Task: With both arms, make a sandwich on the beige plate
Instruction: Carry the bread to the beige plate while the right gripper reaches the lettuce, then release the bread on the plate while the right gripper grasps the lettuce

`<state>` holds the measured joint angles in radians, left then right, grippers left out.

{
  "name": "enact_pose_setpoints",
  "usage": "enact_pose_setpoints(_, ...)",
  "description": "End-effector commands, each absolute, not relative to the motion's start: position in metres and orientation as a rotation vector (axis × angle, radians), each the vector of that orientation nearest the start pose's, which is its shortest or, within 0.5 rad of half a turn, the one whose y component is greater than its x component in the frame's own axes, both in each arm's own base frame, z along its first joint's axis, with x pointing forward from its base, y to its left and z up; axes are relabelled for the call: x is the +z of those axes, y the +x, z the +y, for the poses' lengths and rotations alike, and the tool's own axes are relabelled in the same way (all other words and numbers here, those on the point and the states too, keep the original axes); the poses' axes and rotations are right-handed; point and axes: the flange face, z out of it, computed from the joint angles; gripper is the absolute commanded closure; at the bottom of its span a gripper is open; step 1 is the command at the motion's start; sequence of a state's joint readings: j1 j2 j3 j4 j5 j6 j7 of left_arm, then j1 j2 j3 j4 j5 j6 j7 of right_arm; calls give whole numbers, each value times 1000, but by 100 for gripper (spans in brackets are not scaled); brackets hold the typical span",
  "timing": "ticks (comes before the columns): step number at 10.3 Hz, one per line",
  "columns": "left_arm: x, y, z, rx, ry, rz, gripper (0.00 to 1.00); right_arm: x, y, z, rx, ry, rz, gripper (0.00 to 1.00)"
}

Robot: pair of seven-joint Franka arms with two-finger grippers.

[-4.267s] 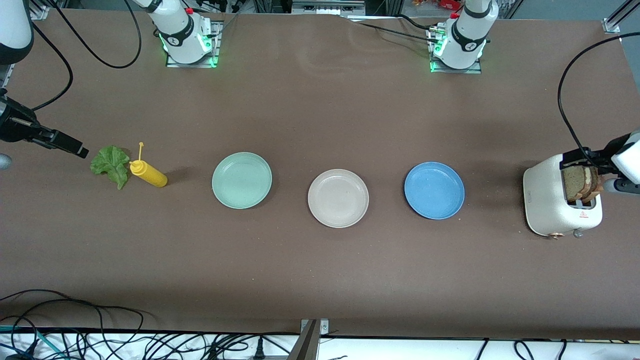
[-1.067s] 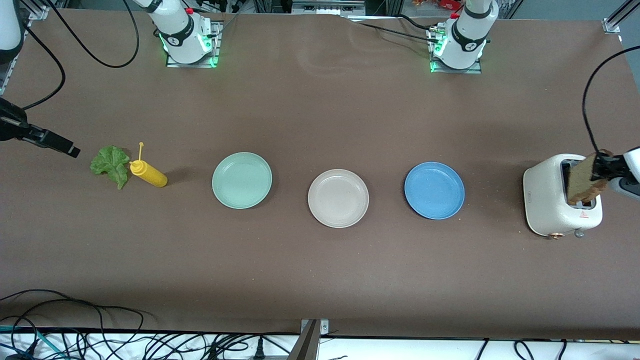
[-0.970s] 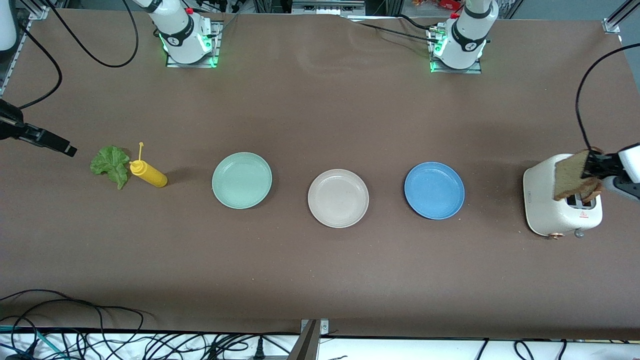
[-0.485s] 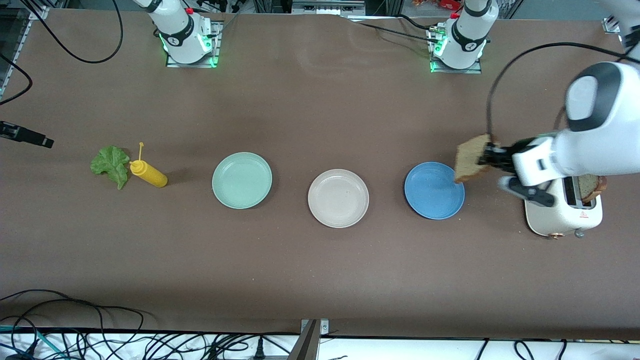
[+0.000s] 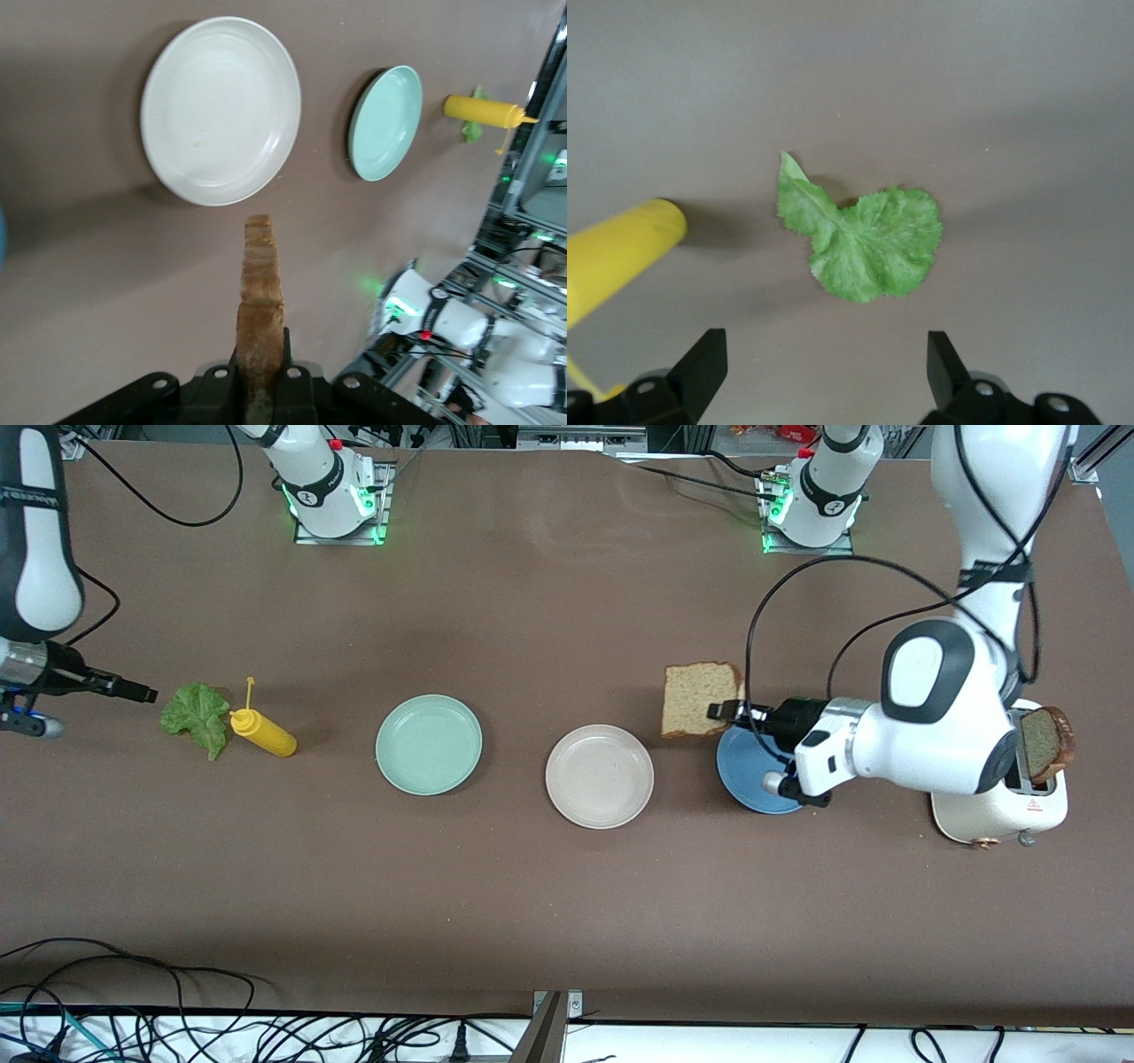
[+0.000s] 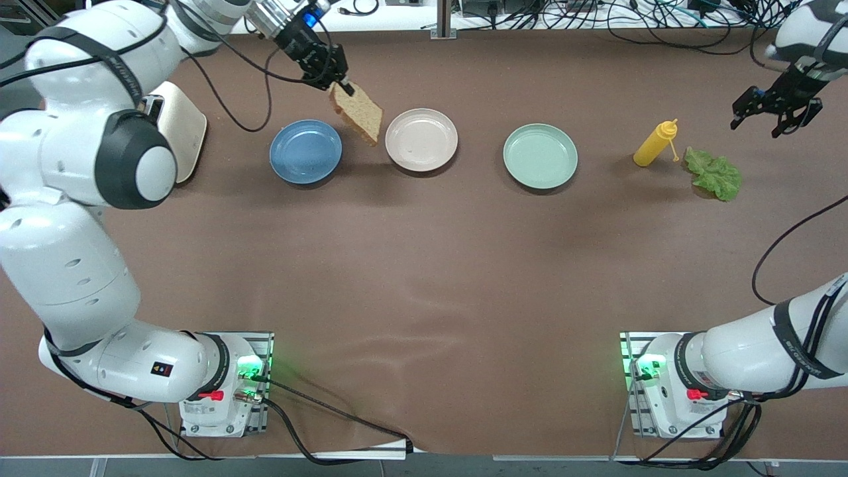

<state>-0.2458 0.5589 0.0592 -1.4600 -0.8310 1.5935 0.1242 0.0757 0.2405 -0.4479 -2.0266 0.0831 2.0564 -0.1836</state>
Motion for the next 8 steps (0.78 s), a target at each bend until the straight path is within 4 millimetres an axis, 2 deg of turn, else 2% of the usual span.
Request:
enact_pose_setpoints(1,351,660,-240,-470,2304,0,100,282,523,-216,303,-3120,229,0)
enact_pose_setpoints(4,325,666,-285,-377,2274,134,100,232,522,-229,310,-3170,133,0)
enact_pose_setpoints(5,315,666,-297,-347,2278,162,100,221,519,-231,309,-3176,122,0)
enact_pose_setpoints(7,291,665,-310,-307,2306,179,100,206,517,-232,303,-3189,117,0)
enact_pose_setpoints(8,281,660,-327,-281,2327,162,100,201,519,-232,281,-3203,110,0)
